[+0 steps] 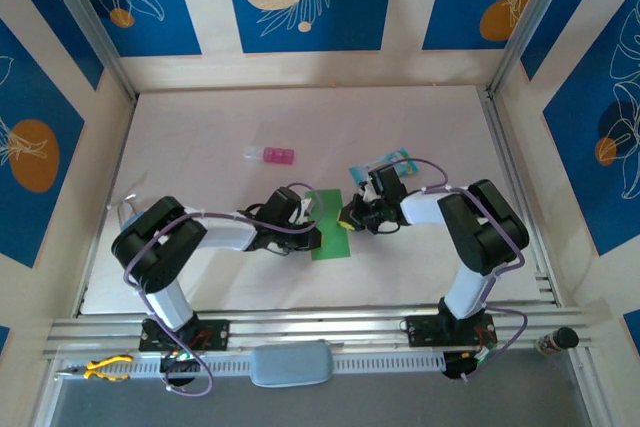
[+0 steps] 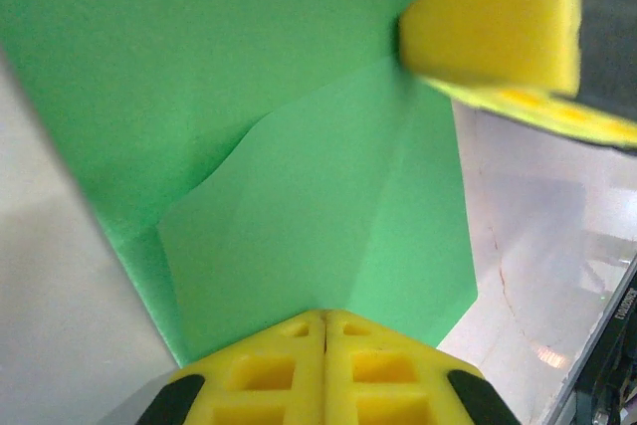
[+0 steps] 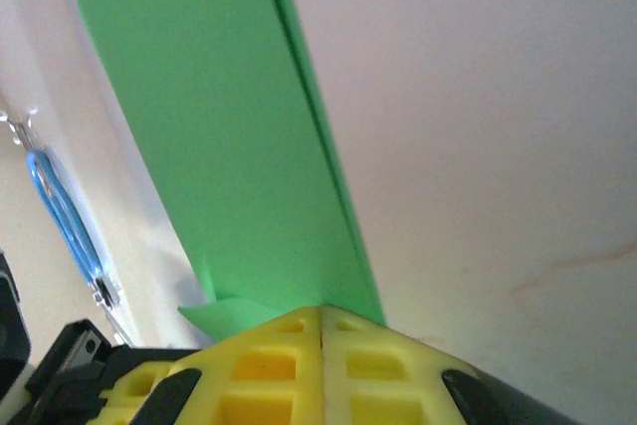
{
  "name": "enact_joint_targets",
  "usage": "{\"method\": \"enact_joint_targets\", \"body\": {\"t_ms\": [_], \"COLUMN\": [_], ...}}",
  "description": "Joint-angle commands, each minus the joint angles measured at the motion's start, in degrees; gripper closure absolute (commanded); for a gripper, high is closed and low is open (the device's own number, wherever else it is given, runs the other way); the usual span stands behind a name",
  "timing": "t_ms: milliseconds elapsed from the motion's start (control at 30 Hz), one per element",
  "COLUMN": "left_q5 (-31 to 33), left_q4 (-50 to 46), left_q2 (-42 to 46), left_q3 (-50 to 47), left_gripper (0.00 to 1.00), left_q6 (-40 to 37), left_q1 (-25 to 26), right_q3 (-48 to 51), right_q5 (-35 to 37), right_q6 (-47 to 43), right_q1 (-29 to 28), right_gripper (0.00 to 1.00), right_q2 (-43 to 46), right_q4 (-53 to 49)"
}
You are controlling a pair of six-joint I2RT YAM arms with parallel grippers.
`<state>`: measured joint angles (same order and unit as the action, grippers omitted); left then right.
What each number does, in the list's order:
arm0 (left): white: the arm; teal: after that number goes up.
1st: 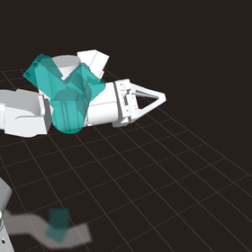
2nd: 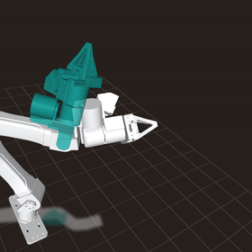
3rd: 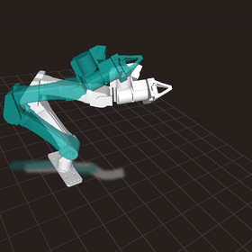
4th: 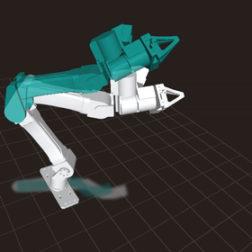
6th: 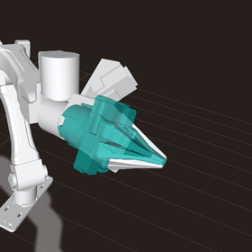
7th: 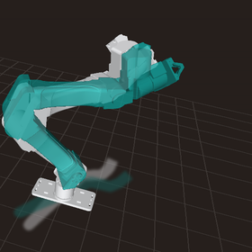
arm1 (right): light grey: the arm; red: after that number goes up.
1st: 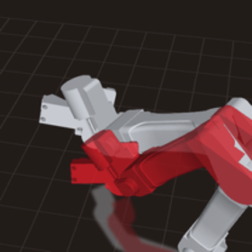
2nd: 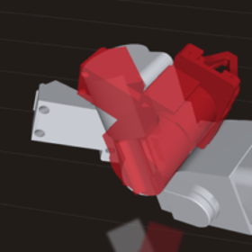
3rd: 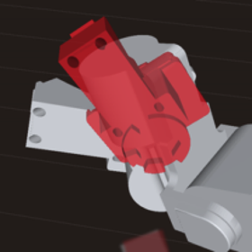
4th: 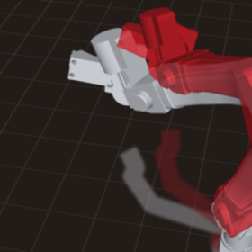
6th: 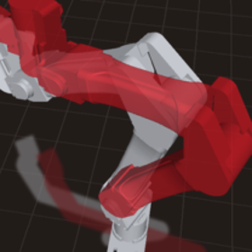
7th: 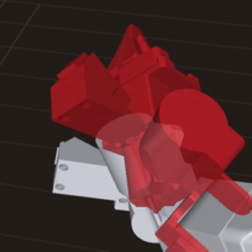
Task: Fold a paper plane with a square sheet of paper (pick it up from the middle)
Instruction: Fold the triangle a second time at the center of the table.
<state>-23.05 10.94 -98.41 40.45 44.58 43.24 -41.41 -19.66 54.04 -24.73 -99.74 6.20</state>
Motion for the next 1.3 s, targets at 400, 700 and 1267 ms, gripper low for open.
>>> {"method": "enact_joint_targets", "body": {"t_ms": [400, 700, 1267], "left_q5": [3.22, 1.38, -5.36], "left_q4": [-10.85, -10.56, -10.06], "left_q2": [-0.36, 0.87, -0.85], "left_q3": [-0.99, 0.74, 10.88], "left_gripper": [1.00, 1.00, 1.00], "left_q6": [-3.16, -3.27, 1.39], "left_q1": [-0.85, -1.00, -0.69], "right_q3": [-1.76, -0.91, 0.36], "right_q5": [4.72, 7.54, 8.41], "right_q6": [-3.71, -1.58, 0.09], "right_q1": [-3.90, -4.90, -5.81], "right_gripper": [1.00, 1.00, 1.00], "right_q2": [6.32, 0.16, -0.90], "right_q4": [-3.88, -5.16, -5.16]}}
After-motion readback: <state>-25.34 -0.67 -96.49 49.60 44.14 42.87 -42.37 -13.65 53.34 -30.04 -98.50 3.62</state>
